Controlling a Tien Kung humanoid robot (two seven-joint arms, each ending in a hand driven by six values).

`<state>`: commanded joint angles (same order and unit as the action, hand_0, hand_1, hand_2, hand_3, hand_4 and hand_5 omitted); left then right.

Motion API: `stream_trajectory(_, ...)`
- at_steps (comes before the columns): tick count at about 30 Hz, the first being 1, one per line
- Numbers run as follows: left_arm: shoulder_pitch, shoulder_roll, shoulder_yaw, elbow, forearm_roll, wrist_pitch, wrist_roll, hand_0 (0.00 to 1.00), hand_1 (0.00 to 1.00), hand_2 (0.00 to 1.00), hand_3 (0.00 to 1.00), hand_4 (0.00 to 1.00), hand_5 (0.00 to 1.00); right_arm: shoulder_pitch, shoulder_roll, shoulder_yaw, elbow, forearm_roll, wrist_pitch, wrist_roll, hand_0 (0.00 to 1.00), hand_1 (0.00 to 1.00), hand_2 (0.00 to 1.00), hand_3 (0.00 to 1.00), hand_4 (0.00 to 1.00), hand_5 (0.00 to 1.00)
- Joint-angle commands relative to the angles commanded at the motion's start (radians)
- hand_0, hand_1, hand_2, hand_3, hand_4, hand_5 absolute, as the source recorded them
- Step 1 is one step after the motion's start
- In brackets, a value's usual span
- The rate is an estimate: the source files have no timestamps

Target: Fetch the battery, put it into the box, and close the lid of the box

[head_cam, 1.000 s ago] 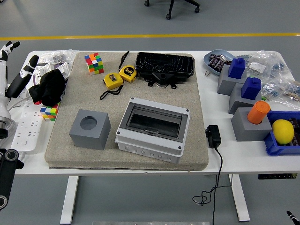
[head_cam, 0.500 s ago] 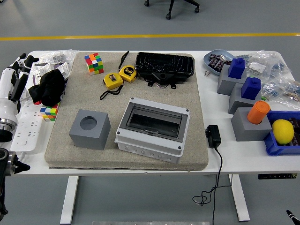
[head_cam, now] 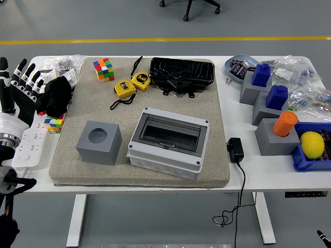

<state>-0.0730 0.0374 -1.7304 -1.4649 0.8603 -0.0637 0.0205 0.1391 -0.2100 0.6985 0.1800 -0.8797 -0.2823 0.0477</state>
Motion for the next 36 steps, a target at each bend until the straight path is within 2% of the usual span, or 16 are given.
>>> stream_trajectory(2,0.001,0.000,0.001,-0.004,0.004,0.006,-0.003,0.998,0.998,0.998,0.998,0.998,0.998,0.000,-0.001,-0.001,0.000,0.001,-0.001,0.001,0.998,0.963,0.900,0.845,0.998,0.998)
stream_trajectory(3,0.002,0.001,0.004,-0.006,0.002,0.007,-0.003,0.998,0.998,0.998,0.489,0.998,0.998,0.000,-0.001,-0.001,0.000,0.001,-0.002,0.003,0.998,0.961,0.895,0.845,0.998,0.998)
stream_trajectory(8,0.000,0.000,0.010,-0.014,0.013,0.025,-0.001,0.998,0.998,0.998,0.489,0.998,0.998,0.000,-0.003,0.002,0.000,-0.003,-0.004,0.003,0.998,0.961,0.895,0.845,0.998,0.998)
stream_trajectory(9,0.000,0.001,0.010,-0.015,0.017,0.027,0.000,0.998,0.998,0.998,0.400,0.998,0.998,0.000,-0.004,0.001,0.000,-0.001,-0.004,0.003,0.998,0.961,0.895,0.846,0.998,0.998)
stream_trajectory(14,0.000,0.003,0.010,-0.014,0.016,0.026,0.004,0.998,0.998,0.998,0.400,0.998,0.998,0.000,-0.004,-0.007,0.000,0.005,-0.005,0.005,0.998,0.961,0.895,0.846,0.998,0.998)
stream_trajectory(15,0.001,0.003,0.009,-0.013,0.013,0.024,0.005,0.998,0.998,0.995,0.348,0.998,0.998,-0.001,-0.004,-0.007,0.000,0.005,-0.005,0.005,0.998,0.958,0.893,0.845,0.998,0.998)
stream_trajectory(20,0.002,0.004,0.013,-0.013,0.005,0.017,0.009,0.998,0.998,0.995,0.348,0.998,0.998,-0.002,-0.004,-0.006,0.000,0.005,-0.006,0.005,0.998,0.958,0.893,0.845,0.998,0.998)
stream_trajectory(21,0.002,0.004,0.013,-0.013,0.005,0.017,0.009,0.998,0.998,0.986,0.321,0.998,0.998,-0.002,-0.005,-0.007,0.000,0.005,-0.007,0.005,0.998,0.957,0.892,0.848,0.998,0.998)
stream_trajectory(26,0.000,0.006,0.015,-0.012,-0.004,0.018,0.006,0.998,0.998,0.986,0.321,0.998,0.998,0.001,-0.005,-0.006,0.000,0.008,-0.012,0.008,0.998,0.957,0.892,0.848,0.998,0.998)
stream_trajectory(27,0.000,0.007,0.017,-0.012,-0.006,0.019,0.005,0.998,0.998,0.998,0.815,0.998,0.998,0.002,-0.005,-0.007,0.000,0.008,-0.012,0.008,0.998,0.955,0.890,0.850,0.998,0.998)
stream_trajectory(32,-0.001,0.003,0.010,-0.010,-0.011,0.037,0.004,0.998,0.998,0.998,0.815,0.998,0.998,0.003,-0.004,-0.008,0.000,0.011,-0.012,0.008,0.998,0.955,0.890,0.850,0.998,0.998)
stream_trajectory(33,-0.001,0.003,0.008,-0.012,-0.005,0.045,0.001,0.998,0.998,0.998,0.998,0.998,0.998,0.002,-0.004,-0.009,0.000,0.013,-0.012,0.009,0.998,0.946,0.887,0.851,0.998,0.998)
stream_trajectory(36,0.000,0.006,0.007,-0.014,-0.005,0.054,-0.004,0.998,0.998,0.998,0.998,0.998,0.998,0.002,-0.004,-0.003,0.000,0.007,-0.012,0.007,0.998,0.946,0.887,0.851,0.998,0.998)
